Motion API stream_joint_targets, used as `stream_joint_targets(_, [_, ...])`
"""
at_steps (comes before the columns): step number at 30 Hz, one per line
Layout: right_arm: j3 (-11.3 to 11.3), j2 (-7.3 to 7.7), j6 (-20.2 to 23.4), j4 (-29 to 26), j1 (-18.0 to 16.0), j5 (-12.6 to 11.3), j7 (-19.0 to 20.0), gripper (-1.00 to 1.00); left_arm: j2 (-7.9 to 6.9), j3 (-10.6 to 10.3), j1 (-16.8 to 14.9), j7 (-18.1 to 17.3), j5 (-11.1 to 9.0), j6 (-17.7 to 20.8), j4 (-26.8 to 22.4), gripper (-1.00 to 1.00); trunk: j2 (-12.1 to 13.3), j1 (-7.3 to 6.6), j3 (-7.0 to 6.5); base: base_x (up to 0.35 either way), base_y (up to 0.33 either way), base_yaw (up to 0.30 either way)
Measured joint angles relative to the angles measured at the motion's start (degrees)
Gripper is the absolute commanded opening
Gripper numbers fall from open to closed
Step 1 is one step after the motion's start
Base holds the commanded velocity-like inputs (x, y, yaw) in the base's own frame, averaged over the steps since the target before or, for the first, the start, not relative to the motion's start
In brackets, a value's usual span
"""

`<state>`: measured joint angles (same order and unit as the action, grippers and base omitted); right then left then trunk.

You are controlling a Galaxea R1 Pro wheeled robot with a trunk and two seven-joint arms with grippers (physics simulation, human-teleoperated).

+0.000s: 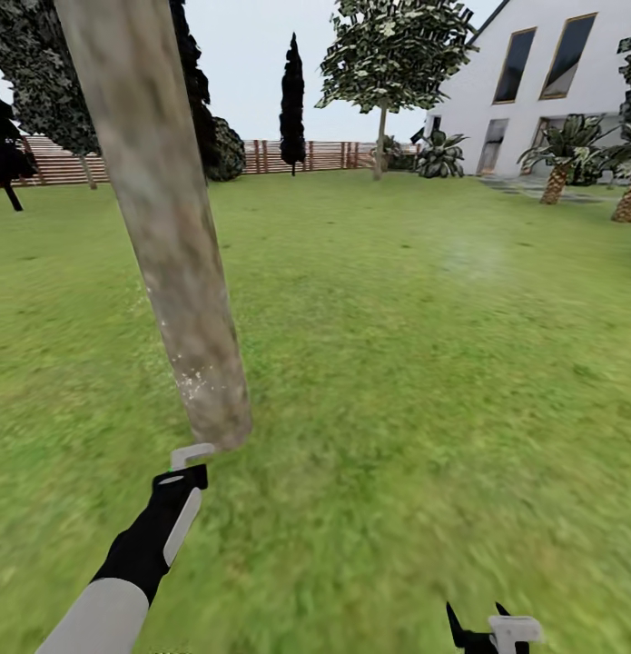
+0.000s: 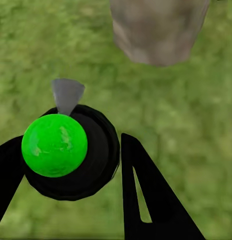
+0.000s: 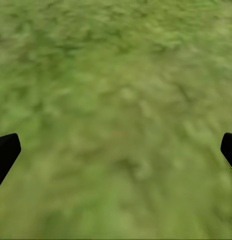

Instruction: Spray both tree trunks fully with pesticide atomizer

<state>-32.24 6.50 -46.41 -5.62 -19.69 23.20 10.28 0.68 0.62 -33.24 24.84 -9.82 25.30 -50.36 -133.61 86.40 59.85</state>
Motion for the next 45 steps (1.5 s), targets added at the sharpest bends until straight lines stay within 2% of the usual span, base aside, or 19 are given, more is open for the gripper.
stream_joint_targets(15, [0.0,0.00,0.0,0.0,0.0,0.0,0.0,1.00,-0.06,0.1,0.0,0.0,0.0,0.0,0.0,-1.00,0.0,0.00,0.00,0.090,-0.270,0.269])
stream_joint_targets(24, [0.0,0.00,0.0,0.0,0.0,0.0,0.0,1.00,-0.06,0.1,0.0,0.0,0.0,0.0,0.0,-1.00,0.0,0.00,0.00,-0.033,-0.269,0.247])
stream_joint_targets(31, [0.0,0.00,0.0,0.0,0.0,-0.1,0.0,1.00,0.11,-0.4,-1.0,-0.8,0.1,0.6,-0.6,-1.00,0.0,0.00,0.00,-0.040,-0.041,0.051])
stream_joint_targets(33, [0.0,0.02,0.0,0.0,0.0,-0.1,0.0,1.00,0.66,-0.5,-2.8,-1.0,0.2,1.0,-1.0,-1.00,0.0,0.00,-0.01,-0.001,-0.001,0.001])
stream_joint_targets(36, [0.0,0.08,0.0,-0.1,0.0,-0.1,0.0,1.00,1.44,-0.8,-8.0,-1.1,0.4,2.6,-1.1,-1.00,0.0,0.00,-0.01,0.000,0.000,0.000])
stream_joint_targets(40, [0.0,0.09,0.0,-0.1,0.0,-0.1,0.0,1.00,2.48,-3.6,-11.1,-2.1,0.1,4.3,-1.2,-1.00,0.0,0.00,0.00,0.000,0.000,0.000])
stream_joint_targets(41, [0.0,0.09,0.0,-0.1,0.0,-0.1,0.0,1.00,1.89,-3.8,-12.2,-5.1,0.2,5.2,-1.3,-1.00,0.0,0.00,-0.01,0.000,0.000,0.000])
stream_joint_targets(42, [0.0,0.09,0.0,-0.1,0.0,-0.1,0.0,1.00,1.47,-3.7,-12.8,-6.4,0.2,6.5,-1.2,-1.00,0.0,0.00,0.00,0.000,0.000,0.000])
stream_joint_targets(44, [0.0,0.09,0.0,-0.1,0.0,-0.1,0.0,1.00,0.16,-3.7,-13.5,-7.6,0.3,8.9,-2.0,-1.00,0.0,0.00,0.00,0.000,0.000,0.000])
stream_joint_targets(45, [0.0,0.09,0.0,-0.1,0.0,-0.1,0.0,1.00,0.17,-3.8,-13.6,-7.8,0.1,9.4,-3.1,-1.00,0.0,0.00,0.00,0.000,0.000,0.000])
